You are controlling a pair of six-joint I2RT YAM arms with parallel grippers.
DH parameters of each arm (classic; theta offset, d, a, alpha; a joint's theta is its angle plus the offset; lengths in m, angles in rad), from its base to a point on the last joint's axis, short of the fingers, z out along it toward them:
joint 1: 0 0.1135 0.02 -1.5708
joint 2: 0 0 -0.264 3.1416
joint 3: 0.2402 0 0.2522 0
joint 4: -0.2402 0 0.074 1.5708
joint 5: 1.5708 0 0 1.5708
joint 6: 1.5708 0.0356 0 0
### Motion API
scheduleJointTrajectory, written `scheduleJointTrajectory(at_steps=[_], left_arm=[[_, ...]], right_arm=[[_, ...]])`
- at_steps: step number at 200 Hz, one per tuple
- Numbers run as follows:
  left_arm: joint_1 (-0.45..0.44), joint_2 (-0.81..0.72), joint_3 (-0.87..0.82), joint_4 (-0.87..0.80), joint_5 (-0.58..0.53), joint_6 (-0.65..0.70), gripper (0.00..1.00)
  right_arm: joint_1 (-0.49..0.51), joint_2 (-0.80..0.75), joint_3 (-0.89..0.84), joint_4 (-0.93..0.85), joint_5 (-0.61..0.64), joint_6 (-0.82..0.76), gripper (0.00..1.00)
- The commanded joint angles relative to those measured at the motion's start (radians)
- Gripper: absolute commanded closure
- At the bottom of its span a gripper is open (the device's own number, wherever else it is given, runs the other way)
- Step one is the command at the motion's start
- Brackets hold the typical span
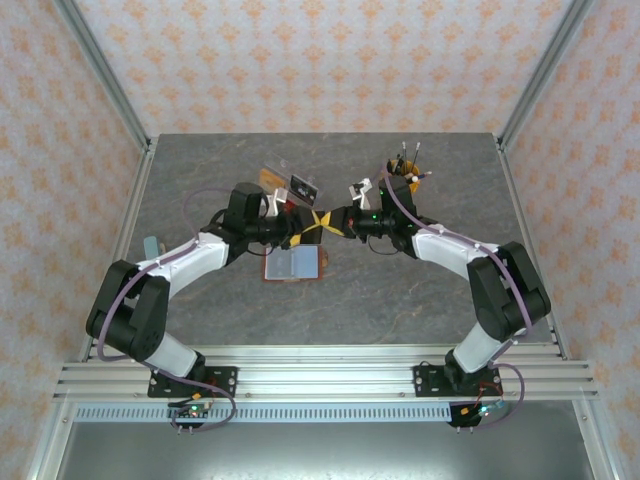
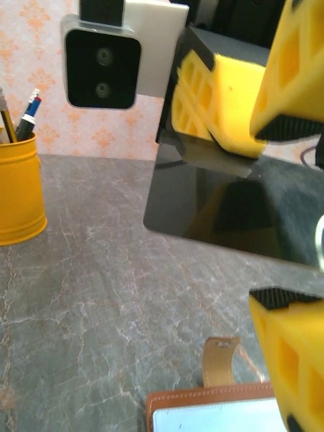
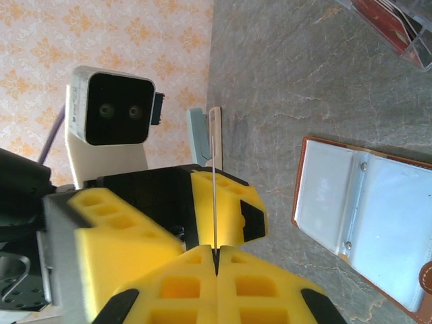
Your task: Take the credit cards out of the card holder
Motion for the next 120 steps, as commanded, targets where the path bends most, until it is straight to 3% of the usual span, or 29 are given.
scheduleJointTrajectory(at_steps=[1,45,81,102,120], left_arm=[[0.012,-0.031,-0.027,0.083,0.048,-0.022,0.48],[0.026,-0.058,-0.055,0.100,0.064,-0.008,0.68],[0.028,-0.083,-0.074,0.121,0.067,0.007,0.89],[0.028,-0.100,-0.078,0.080,0.043,0.035,1.00],[0.028,-0.124,-0.069,-0.032,-0.015,0.080,1.00]], right_arm=[[-0.006,0.028,0.015,0.051,-0.021,0.011,1.00],[-0.006,0.069,0.026,0.054,-0.006,0.012,1.00],[-0.006,0.079,0.038,0.033,0.001,0.000,1.00],[-0.007,0.055,0.043,-0.032,0.067,-0.032,0.87],[-0.007,0.010,0.064,-0.156,0.183,-0.107,0.70]])
